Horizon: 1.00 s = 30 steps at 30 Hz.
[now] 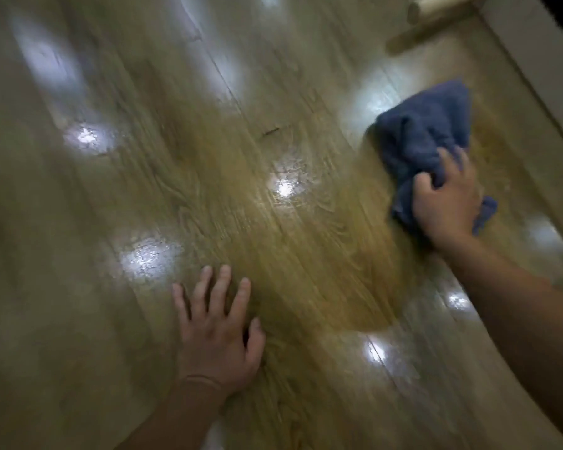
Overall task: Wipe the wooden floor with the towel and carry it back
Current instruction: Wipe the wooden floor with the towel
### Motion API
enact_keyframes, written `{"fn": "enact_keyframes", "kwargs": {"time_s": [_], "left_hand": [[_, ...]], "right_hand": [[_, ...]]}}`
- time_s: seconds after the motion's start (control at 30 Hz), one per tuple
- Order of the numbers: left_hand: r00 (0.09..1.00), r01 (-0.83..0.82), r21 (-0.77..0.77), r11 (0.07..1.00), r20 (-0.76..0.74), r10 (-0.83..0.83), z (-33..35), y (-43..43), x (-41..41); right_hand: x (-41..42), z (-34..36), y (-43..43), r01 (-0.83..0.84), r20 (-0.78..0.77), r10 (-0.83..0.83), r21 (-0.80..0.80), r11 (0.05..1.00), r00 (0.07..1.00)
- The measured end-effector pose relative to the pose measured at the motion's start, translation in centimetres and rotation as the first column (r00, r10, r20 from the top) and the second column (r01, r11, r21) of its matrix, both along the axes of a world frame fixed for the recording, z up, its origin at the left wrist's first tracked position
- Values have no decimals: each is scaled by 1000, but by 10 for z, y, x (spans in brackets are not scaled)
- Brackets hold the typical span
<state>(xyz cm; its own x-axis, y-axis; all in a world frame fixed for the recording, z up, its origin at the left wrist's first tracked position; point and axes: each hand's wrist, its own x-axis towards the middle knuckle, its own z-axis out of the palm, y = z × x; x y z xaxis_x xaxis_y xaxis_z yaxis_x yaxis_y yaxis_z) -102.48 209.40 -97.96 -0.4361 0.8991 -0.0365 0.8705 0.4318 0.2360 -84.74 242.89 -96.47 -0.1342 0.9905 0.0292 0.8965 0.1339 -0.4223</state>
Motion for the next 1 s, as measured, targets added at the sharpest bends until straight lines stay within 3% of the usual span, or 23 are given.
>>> {"fn": "enact_keyframes", "kwargs": {"time_s": [0.1,0.17,0.27,0.37,0.43,0.53,0.6,0.67,0.73,0.8,0.9,1.0], "left_hand": [[1000,3,-12,1000,-7,-3,1,1,0],[1000,13,-16,1000,-8,-13,2,0,-1],[1000,11,-43,999,-22,-12,4,1,0],[999,-1,-25,1000,-45,0,1,1,2],[999,7,-9,1000,-52,-7,0,0,0],[998,-3,1,1000,-61,3,0,1,1],[998,-8,-5,1000,-57,8,2,0,1],[999,0,-5,1000,-42,0,1,2,-1],[999,-1,-24,1000,-55,-1,2,2,-1],[998,7,-27,1000,-66,-9,3,1,0],[999,8,-18,1000,-48,-9,0,1,0],[999,-4,-27,1000,-43,3,0,1,-1]], "right_hand": [[-59,1,27,256,52,-254,-40,966,966],[-98,-1,21,235,80,-232,-30,972,969],[-140,-4,-22,-62,94,58,44,997,994],[-131,-4,-86,-462,17,462,66,884,887],[-77,-4,-138,-578,-17,579,55,814,815],[36,1,-186,-593,-27,592,-18,805,805],[99,4,-162,-559,-23,559,-12,829,829],[134,9,-108,-406,33,407,-30,914,913],[139,13,-49,-242,99,246,-56,969,964],[123,11,-13,-73,66,75,-24,997,995],[89,4,-33,162,40,-162,15,987,986],[72,-1,-129,51,4,-52,92,994,999]]}}
